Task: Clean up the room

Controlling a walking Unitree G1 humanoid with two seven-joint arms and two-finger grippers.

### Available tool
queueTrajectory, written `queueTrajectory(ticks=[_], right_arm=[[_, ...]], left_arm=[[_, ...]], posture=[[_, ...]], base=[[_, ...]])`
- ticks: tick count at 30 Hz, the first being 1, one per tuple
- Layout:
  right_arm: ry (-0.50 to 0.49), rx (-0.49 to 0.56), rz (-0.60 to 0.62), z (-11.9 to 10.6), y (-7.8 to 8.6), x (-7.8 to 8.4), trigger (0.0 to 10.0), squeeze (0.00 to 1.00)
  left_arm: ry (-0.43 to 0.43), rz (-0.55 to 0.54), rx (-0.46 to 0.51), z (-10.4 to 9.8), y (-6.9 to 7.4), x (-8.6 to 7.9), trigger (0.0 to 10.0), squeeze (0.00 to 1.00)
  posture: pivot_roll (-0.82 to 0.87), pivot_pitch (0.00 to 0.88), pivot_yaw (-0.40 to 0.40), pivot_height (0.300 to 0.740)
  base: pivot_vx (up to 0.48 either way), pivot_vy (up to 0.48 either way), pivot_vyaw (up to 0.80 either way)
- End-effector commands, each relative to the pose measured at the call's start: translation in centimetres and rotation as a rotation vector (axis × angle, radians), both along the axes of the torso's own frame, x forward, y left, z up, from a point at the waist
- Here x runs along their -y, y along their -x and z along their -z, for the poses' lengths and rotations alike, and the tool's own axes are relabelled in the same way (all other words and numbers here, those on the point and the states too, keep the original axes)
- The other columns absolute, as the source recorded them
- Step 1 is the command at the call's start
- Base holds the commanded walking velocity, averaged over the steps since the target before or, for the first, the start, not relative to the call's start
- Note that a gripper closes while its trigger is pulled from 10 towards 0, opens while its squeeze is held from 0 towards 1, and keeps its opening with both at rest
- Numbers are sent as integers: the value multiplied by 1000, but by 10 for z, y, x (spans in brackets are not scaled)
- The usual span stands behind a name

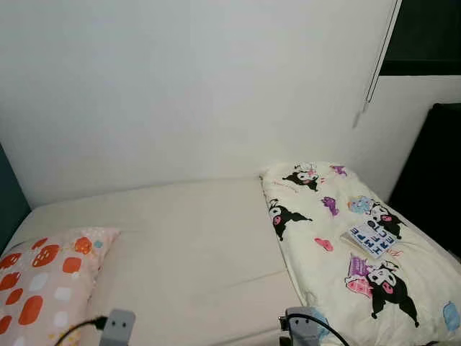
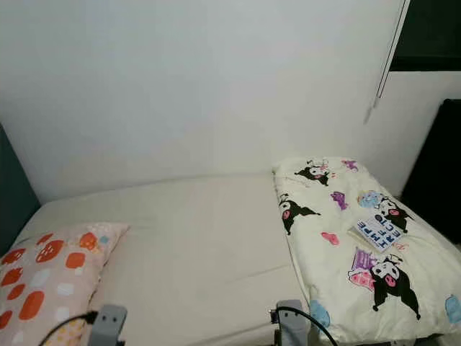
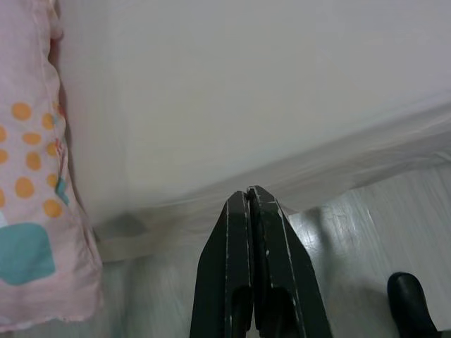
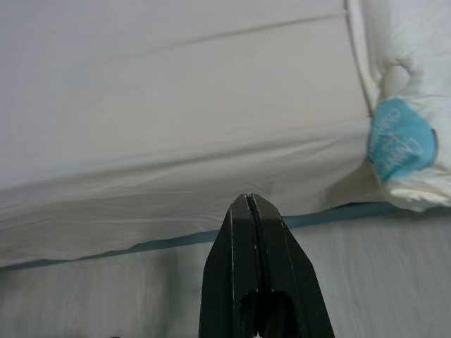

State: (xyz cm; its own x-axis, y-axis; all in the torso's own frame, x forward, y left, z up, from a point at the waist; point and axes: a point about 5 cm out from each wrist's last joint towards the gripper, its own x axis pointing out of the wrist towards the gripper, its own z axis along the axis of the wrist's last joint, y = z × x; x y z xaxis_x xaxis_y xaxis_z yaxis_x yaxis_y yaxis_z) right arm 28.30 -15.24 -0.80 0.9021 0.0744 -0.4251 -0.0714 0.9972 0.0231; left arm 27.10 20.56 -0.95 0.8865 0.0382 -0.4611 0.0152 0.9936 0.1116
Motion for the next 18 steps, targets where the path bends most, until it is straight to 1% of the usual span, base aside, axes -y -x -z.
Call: queueTrajectory(ticks=[1,7,8,10,11,12,14,15,16,18], right_arm=[[-5,-39,6,8,8,0,10000,0],[-12,-46,10,11,12,-4,10000,0],[-12,-46,10,11,12,-4,10000,0],[-4,-56,6,14,15,-5,10000,0],[-3,-60,6,16,17,-6,10000,0],[-3,-60,6,16,17,-6,10000,0],[8,-57,-3,18,20,-9,10000,0],[8,-57,-3,18,20,-9,10000,0],[18,-45,0,19,23,-9,10000,0],[18,-45,0,19,23,-9,10000,0]], left_arm=[[7,-5,-17,8,8,6,10000,0],[27,7,-13,15,18,22,10000,0],[27,7,-13,15,18,22,10000,0],[32,12,-9,18,24,25,10000,0],[34,14,-13,21,29,25,10000,0],[34,14,-13,21,29,25,10000,0],[39,3,-20,26,37,23,10000,0],[39,3,-20,26,37,23,10000,0],[36,-18,-23,29,44,22,10000,0],[36,-18,-23,29,44,22,10000,0]], posture=[[26,88,-26,740],[35,81,-12,740],[35,81,-12,740],[38,81,-10,740],[40,73,-3,740],[40,73,-3,740],[37,70,-1,740],[37,70,-1,740],[34,51,1,740],[34,51,1,740]], base=[[0,0,0],[0,0,0],[0,0,0],[0,0,0],[0,0,0],[0,0,0],[0,0,0],[0,0,0],[0,0,0],[0,0,0]])
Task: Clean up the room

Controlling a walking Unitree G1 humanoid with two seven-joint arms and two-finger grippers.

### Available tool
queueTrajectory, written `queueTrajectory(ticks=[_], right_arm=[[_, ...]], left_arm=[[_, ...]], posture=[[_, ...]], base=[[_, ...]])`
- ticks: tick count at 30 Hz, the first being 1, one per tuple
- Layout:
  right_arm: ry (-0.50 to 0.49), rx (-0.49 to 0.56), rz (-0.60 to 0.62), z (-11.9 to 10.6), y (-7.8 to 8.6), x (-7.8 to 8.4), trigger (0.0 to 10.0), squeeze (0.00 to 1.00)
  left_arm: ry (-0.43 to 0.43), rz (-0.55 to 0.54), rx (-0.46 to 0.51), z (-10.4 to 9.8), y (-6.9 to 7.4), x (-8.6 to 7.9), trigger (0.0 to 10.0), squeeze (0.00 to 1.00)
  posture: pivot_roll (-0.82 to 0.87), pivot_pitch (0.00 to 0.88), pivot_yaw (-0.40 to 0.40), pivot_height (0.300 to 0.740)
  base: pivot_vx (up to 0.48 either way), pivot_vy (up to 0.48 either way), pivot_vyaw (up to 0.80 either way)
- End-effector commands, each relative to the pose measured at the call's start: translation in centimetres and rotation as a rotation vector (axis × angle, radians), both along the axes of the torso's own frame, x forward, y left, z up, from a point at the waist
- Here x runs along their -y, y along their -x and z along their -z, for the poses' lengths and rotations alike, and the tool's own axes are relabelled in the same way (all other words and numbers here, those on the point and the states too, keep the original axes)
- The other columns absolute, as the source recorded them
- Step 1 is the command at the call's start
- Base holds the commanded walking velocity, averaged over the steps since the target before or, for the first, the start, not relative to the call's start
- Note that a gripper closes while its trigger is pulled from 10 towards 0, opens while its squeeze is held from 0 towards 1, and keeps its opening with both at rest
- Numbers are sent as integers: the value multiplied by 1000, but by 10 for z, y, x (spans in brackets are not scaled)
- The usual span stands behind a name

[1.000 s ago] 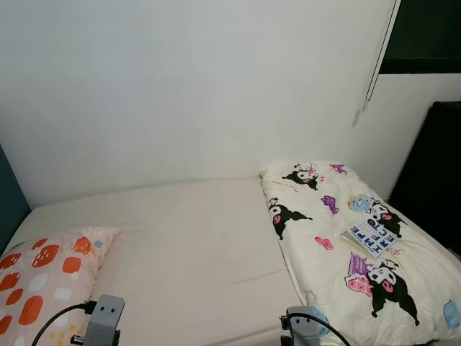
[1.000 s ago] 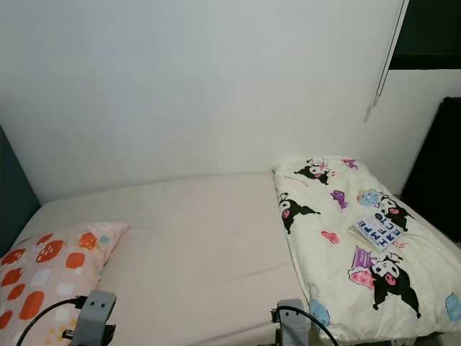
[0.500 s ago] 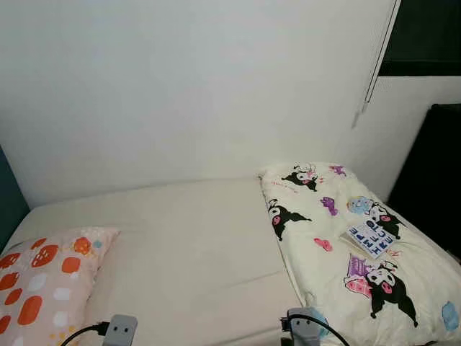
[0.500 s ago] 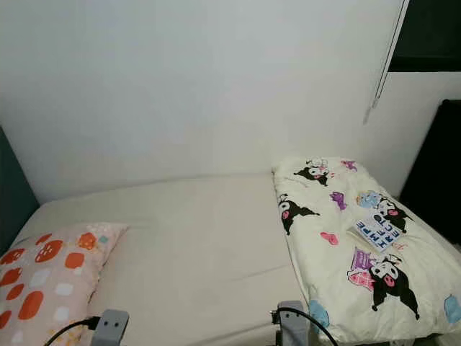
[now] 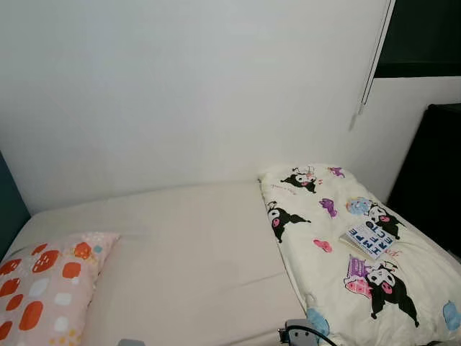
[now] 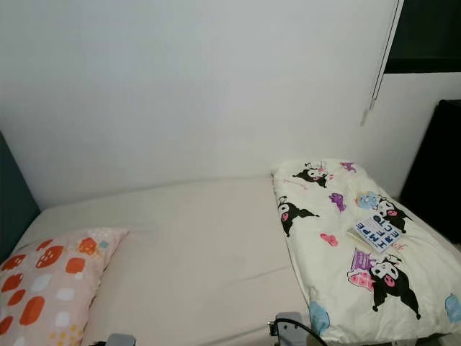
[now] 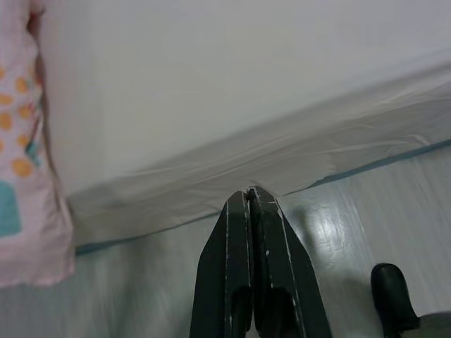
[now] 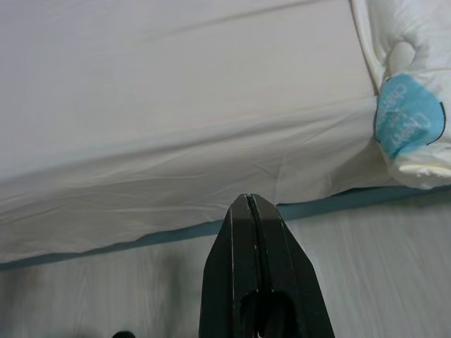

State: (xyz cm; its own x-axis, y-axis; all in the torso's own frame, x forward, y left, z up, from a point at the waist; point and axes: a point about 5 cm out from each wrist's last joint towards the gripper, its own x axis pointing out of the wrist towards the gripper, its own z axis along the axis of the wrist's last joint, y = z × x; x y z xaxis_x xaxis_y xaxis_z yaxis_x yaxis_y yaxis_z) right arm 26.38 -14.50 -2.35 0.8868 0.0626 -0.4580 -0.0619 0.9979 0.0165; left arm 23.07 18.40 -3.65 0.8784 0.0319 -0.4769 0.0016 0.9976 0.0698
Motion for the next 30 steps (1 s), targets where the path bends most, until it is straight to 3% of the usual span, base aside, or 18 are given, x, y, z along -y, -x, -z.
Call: queueTrajectory(ticks=[1,7,21,27,30], right_arm=[[2,4,-1,3,6,-1,10000,0],[-18,20,17,4,9,2,10000,0],[45,-15,7,10,15,6,10000,0],[43,17,26,9,18,8,10000,0],[42,42,28,5,15,8,10000,0]], left_arm=[[-2,-16,-10,4,7,-1,10000,0],[11,-45,-9,6,12,-3,10000,0],[2,-41,-1,2,3,2,10000,0],[18,-10,26,-4,-6,11,10000,0],[21,8,51,-12,-17,15,10000,0]], posture=[[29,41,1,740],[28,23,-7,740],[24,19,-2,740],[17,23,6,740],[10,53,21,740]], base=[[0,0,0],[0,0,0],[0,0,0],[0,0,0],[0,0,0]])
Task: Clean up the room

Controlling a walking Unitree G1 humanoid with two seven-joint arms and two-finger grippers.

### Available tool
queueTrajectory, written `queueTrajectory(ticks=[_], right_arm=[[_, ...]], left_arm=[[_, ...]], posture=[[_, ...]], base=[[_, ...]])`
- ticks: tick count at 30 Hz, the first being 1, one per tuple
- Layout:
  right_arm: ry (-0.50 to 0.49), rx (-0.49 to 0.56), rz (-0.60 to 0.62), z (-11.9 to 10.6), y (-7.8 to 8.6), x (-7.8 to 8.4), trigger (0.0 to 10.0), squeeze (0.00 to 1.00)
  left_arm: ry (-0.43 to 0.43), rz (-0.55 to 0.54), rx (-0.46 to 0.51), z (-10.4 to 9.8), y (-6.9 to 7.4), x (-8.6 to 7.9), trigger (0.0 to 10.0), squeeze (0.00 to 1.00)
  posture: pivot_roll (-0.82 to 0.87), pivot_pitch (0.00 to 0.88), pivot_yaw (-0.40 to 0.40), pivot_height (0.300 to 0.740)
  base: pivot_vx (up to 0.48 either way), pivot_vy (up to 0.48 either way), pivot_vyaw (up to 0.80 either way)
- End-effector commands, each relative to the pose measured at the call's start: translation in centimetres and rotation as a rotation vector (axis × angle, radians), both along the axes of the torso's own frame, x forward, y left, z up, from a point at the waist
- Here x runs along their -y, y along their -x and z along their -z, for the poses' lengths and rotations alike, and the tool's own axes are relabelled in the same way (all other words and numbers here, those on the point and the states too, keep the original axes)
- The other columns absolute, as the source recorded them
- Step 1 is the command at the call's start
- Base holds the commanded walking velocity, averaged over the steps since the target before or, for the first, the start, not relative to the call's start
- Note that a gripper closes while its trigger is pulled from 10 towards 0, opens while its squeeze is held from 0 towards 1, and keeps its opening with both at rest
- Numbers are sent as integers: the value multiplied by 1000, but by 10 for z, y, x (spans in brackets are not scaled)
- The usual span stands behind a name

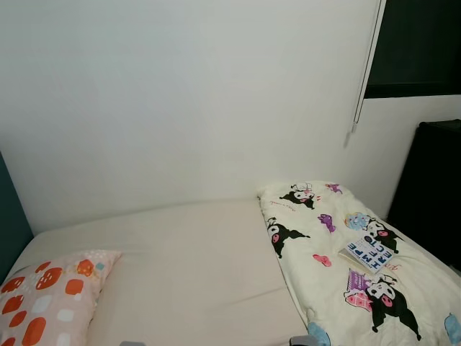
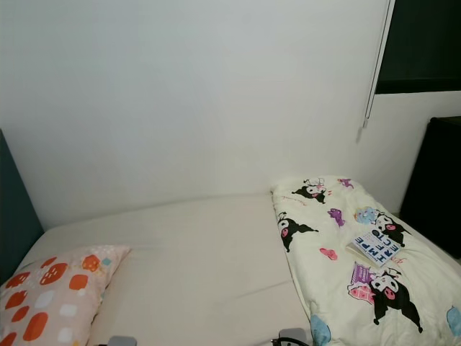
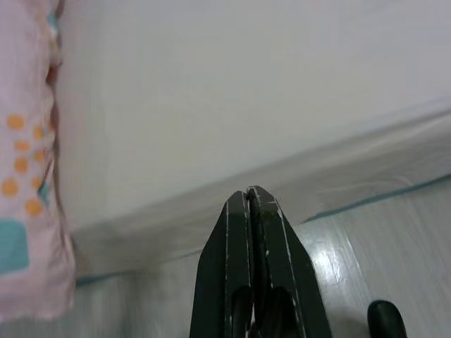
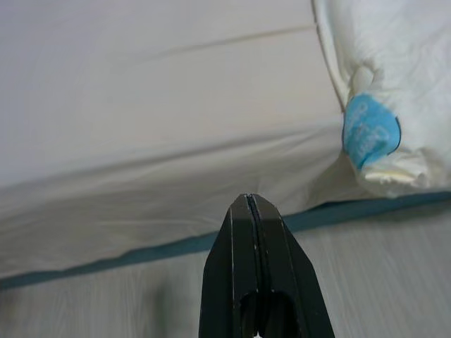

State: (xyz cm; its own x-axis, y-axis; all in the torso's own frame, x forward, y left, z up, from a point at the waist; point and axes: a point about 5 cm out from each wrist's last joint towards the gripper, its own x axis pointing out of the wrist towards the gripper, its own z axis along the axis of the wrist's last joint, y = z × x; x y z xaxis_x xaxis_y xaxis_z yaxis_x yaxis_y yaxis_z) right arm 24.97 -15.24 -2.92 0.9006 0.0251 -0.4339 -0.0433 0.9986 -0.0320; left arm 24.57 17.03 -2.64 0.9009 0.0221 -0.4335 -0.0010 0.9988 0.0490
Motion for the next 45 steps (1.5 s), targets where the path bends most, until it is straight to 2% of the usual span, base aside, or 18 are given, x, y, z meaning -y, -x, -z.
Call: queueTrajectory(ticks=[1,2,4,5,6,7,8,9,14,17,24,30,33,34,35,39,45], right_arm=[[-3,25,7,-4,-3,-1,10000,0],[-4,35,9,-6,-6,-1,10000,0],[-4,35,9,-6,-6,-1,10000,0],[-5,42,12,-8,-7,-3,10000,0],[-5,42,12,-8,-7,-3,10000,0],[-7,46,13,-9,-8,-4,10000,0],[-7,46,13,-9,-8,-4,10000,0],[-8,46,13,-9,-8,-3,10000,0],[-2,46,10,-9,-8,-1,10000,0],[3,55,7,-11,-10,2,10000,0],[10,57,-4,-12,-10,2,10000,0],[8,57,0,-13,-12,2,10000,0],[8,47,4,-13,-14,2,10000,0],[11,42,3,-14,-16,4,10000,0],[23,36,-2,-15,-19,8,10000,0],[41,26,2,-20,-26,17,10000,0],[55,36,1,-25,-32,25,10000,0]], left_arm=[[-15,22,12,-5,-7,-1,10000,0],[-26,23,16,-8,-9,-6,10000,0],[-26,23,16,-8,-9,-6,10000,0],[-43,18,15,-9,-9,-14,10000,0],[-43,18,15,-9,-9,-14,10000,0],[-54,13,13,-9,-8,-23,10000,0],[-54,13,13,-9,-8,-23,10000,0],[-58,16,18,-11,-8,-30,10000,0],[-64,39,30,-17,-13,-37,10000,0],[-65,53,46,-24,-21,-43,10000,0],[-61,53,52,-29,-25,-46,10000,0],[-67,51,39,-27,-26,-42,10000,0],[-58,27,21,-22,-26,-34,10000,0],[-52,23,15,-21,-27,-27,10000,0],[-39,32,18,-21,-30,-15,10000,0],[-33,77,18,-22,-34,-4,10000,0],[-57,137,22,-26,-39,-1,10000,0]], posture=[[7,74,24,740],[6,94,29,740],[6,94,29,740],[1,110,28,740],[1,110,28,740],[-1,122,20,740],[-1,122,20,740],[0,133,1,740],[-4,135,-22,740],[-7,139,-34,740],[-7,131,-37,740],[-3,115,-15,740],[3,91,-4,740],[6,86,-8,740],[14,91,-7,740],[16,105,32,740],[14,108,68,740]], base=[[0,0,0],[0,0,0],[0,0,0],[0,0,0],[0,0,0],[0,0,0],[0,0,0],[0,0,0],[0,0,0],[0,0,0],[0,0,0],[0,0,0],[0,0,0],[0,0,0],[0,0,0],[0,0,0],[0,0,0]])
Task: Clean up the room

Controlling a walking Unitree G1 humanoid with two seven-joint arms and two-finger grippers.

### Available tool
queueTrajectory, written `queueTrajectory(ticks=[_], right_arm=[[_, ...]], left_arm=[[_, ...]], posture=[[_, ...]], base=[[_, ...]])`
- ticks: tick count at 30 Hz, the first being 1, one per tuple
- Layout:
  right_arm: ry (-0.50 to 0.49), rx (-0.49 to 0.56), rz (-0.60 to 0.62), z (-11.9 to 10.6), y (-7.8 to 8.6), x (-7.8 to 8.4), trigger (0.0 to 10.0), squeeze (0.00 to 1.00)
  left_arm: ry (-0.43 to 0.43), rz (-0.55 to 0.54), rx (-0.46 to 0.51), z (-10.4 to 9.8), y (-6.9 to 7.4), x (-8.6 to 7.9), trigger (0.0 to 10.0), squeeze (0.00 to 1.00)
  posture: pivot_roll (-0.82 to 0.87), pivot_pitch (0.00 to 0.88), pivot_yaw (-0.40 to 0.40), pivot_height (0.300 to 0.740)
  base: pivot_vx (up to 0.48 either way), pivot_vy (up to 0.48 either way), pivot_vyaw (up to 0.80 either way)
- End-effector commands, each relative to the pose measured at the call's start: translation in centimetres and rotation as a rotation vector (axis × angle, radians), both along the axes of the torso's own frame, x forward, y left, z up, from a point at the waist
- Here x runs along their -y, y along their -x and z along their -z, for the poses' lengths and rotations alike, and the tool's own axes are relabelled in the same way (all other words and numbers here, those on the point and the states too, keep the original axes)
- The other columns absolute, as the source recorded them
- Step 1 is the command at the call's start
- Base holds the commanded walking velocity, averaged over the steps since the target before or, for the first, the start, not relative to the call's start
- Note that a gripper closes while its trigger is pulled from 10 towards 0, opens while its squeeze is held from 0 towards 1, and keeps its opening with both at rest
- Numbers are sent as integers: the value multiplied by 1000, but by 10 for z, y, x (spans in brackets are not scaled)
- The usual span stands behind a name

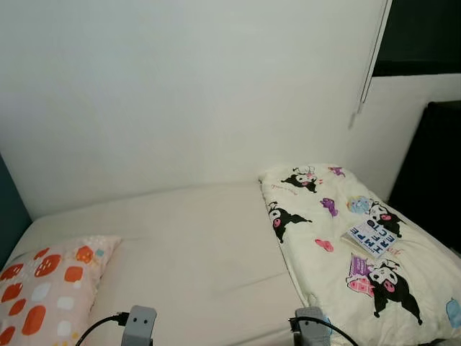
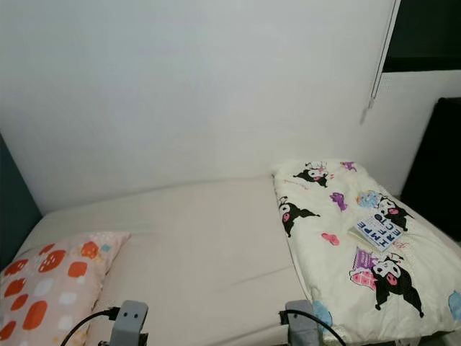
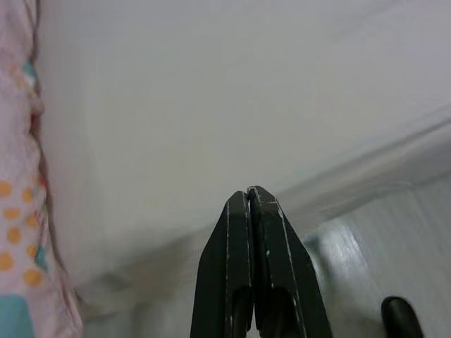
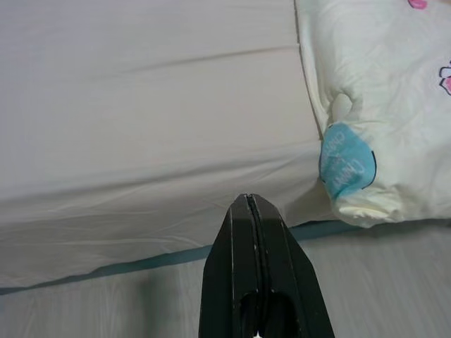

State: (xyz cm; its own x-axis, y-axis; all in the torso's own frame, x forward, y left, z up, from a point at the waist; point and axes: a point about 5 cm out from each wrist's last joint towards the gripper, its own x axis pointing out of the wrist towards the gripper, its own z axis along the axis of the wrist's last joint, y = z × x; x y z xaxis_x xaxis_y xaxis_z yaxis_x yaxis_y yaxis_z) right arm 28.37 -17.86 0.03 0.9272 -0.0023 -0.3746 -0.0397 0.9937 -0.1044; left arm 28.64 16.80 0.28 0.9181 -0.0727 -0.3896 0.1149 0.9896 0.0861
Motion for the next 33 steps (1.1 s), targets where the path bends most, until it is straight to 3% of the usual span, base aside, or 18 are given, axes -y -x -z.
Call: queueTrajectory(ticks=[1,10,14,20,27,33], right_arm=[[-12,-26,2,3,1,0,10000,0],[6,-28,-1,2,0,6,10000,0],[1,-39,-8,5,1,-1,10000,0],[-31,-74,-10,19,15,-21,10000,0],[-59,-76,3,24,22,-25,10000,0],[-66,-125,4,37,40,-29,10000,0]], left_arm=[[-27,21,-23,1,0,-5,10000,0],[-40,-3,-34,4,2,-11,10000,0],[-49,-23,-53,9,8,-15,10000,0],[-13,-94,-80,23,28,-20,10000,0],[-16,-130,-78,27,36,-23,10000,0],[-22,-144,-95,37,54,-23,10000,0]], posture=[[10,109,81,740],[9,73,68,740],[20,53,61,740],[43,54,42,740],[41,60,11,740],[29,46,7,740]], base=[[0,0,0],[0,0,0],[0,0,0],[0,0,0],[0,0,0],[0,0,0]])
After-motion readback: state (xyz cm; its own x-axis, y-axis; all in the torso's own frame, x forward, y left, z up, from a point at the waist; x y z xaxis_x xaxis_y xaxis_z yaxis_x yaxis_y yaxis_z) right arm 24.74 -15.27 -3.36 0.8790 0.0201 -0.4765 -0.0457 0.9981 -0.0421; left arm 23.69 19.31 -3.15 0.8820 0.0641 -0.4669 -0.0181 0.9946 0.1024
